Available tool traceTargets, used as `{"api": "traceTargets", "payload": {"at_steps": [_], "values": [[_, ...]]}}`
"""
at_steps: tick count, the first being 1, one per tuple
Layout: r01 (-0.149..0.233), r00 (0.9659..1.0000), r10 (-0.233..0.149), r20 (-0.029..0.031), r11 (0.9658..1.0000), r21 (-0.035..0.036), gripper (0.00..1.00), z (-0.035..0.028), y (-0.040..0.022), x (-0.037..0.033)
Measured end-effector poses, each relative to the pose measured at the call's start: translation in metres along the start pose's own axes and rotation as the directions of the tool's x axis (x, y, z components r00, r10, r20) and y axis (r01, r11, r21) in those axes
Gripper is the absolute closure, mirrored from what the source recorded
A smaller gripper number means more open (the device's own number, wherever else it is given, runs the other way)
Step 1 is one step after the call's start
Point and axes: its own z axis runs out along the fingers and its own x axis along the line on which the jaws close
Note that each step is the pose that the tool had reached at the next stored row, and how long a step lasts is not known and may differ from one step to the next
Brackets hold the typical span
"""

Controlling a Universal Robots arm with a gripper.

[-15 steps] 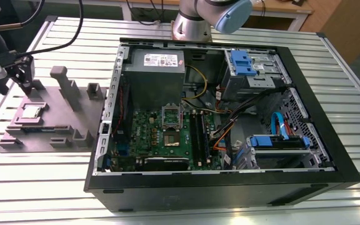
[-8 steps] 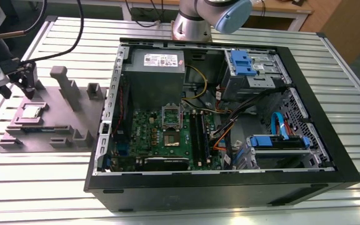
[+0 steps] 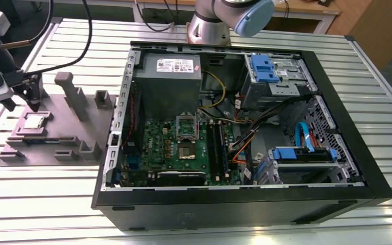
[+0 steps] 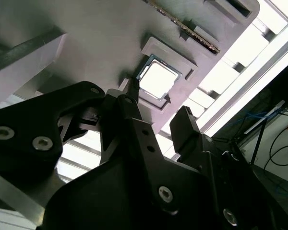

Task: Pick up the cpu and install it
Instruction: 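Pick up the cpu and move it towards the insertion slot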

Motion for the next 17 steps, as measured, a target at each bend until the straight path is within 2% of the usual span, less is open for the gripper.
{"api": "traceTargets", "payload": {"at_steps": [5, 9, 17], "values": [[-0.006, 1.0, 0.006, 0.0047, 1.0, 0.0001, 0.47, 0.0093, -0.0004, 0.0024], [-0.03, 0.9995, 0.03, 0.0066, 0.9996, -0.0005, 0.47, 0.0164, -0.0006, 0.0027], [-0.043, 0.999, 0.043, 0.0112, 0.9991, -0.0009, 0.47, 0.0311, -0.0012, 0.0044]]}}
